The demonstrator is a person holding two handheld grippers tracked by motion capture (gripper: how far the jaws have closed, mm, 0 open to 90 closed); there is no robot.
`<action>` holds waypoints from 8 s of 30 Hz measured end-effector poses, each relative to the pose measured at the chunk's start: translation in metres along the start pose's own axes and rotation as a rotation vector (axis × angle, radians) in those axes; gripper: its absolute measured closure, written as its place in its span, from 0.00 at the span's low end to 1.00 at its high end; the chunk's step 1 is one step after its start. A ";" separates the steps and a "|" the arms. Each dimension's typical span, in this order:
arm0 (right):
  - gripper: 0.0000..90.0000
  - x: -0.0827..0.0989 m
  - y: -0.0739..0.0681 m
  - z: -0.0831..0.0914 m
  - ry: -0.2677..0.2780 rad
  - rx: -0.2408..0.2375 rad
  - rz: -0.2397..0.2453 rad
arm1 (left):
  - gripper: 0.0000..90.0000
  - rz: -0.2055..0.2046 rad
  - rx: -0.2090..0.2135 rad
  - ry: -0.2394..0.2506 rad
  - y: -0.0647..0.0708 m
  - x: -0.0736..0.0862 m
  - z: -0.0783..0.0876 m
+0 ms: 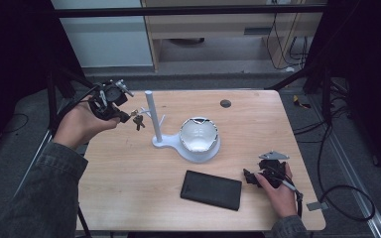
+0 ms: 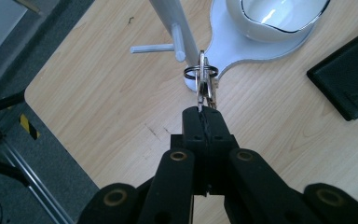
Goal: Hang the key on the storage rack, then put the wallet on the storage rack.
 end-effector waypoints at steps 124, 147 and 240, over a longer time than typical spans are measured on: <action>0.44 0.011 -0.037 0.064 0.128 -0.024 0.149 | 1.00 -0.107 0.280 0.246 0.213 0.080 -0.176; 0.41 -0.002 -0.065 0.073 0.184 -0.128 0.178 | 0.99 -0.048 0.295 0.341 0.209 0.072 -0.170; 0.92 -0.053 -0.122 0.078 0.186 -0.176 0.539 | 0.12 0.022 0.311 0.477 0.177 0.007 -0.137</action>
Point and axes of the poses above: each handheld gripper's, and its own axes: z roughly backward along the jaws, x roughly out of its underside, y roughly to its right, the point moved 8 cm from there along -z, roughly forward along the jaws, and after that the axes turned 1 degree about z, right-handed, at the moved point
